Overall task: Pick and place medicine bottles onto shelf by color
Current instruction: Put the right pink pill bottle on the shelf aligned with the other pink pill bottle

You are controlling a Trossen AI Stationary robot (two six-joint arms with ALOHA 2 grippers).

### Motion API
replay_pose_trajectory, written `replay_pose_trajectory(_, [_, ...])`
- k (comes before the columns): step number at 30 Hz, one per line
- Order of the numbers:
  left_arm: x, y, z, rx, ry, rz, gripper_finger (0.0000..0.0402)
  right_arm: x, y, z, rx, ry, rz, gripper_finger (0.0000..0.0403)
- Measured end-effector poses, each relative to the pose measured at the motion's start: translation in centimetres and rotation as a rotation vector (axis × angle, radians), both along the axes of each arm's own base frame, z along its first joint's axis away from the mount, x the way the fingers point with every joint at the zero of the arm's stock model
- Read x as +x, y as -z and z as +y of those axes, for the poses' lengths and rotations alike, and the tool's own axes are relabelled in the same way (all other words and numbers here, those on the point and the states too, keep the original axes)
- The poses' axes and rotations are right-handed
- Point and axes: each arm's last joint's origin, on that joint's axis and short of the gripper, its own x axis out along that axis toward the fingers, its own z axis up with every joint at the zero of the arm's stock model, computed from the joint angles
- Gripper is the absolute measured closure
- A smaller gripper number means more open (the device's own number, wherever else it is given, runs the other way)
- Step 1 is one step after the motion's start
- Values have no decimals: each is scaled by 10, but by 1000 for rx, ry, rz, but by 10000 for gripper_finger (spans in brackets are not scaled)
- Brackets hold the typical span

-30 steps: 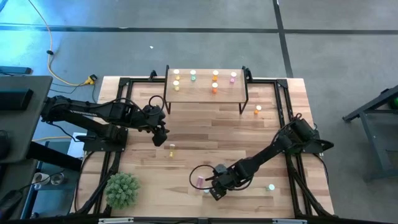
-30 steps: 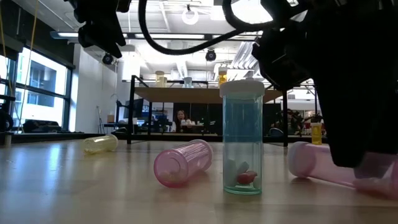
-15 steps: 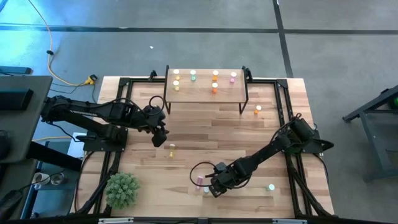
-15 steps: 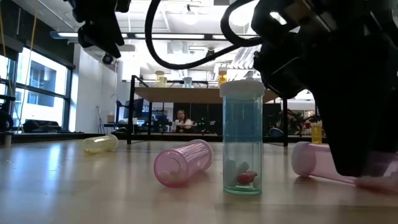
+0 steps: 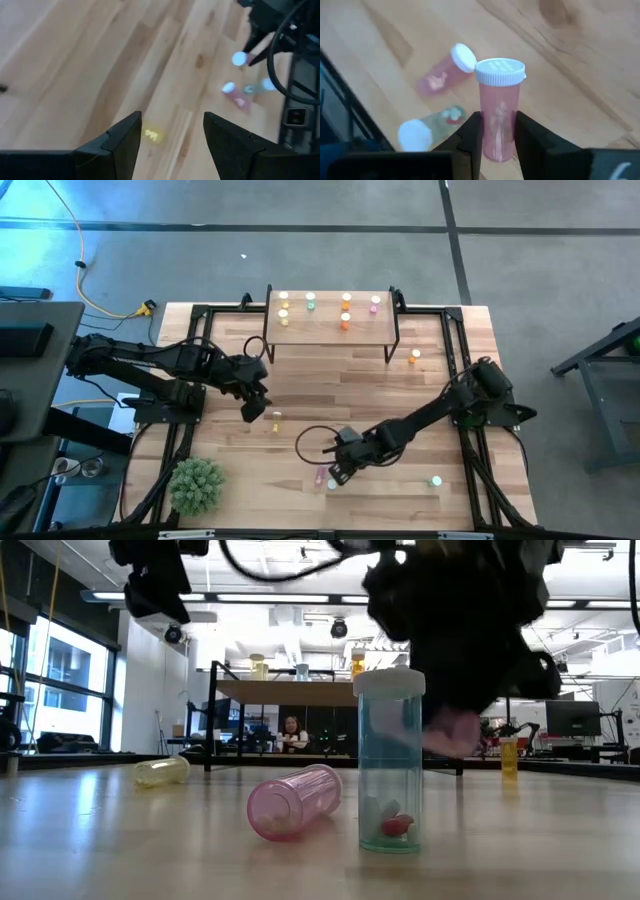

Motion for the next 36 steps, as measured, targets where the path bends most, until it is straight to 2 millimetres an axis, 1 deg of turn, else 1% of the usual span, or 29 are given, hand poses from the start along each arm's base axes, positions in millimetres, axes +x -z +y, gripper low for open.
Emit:
replay_pose_trajectory(8, [9, -8, -2, 24, 127, -125, 197, 9, -46, -34, -102, -41, -226, 323])
replay_pose_trajectory(17, [19, -20, -2, 66, 155, -284, 197, 15, -99, -77, -205, -92, -513, 323])
replay_pose_trajectory(21, [23, -25, -1, 99, 172, -356, 197, 11, -121, -92, -258, -109, -617, 323])
replay_pose_trajectory(28, [30, -39, -1, 163, 180, -508, 197, -4, -155, -112, -376, -150, -733, 323])
replay_pose_trajectory(33, [36, -52, 1, 245, 159, -654, 197, -13, -176, -125, -514, -207, -835, 323])
replay_pose_trajectory(36, [39, -58, 4, 292, 124, -712, 197, -16, -188, -133, -606, -229, -903, 323])
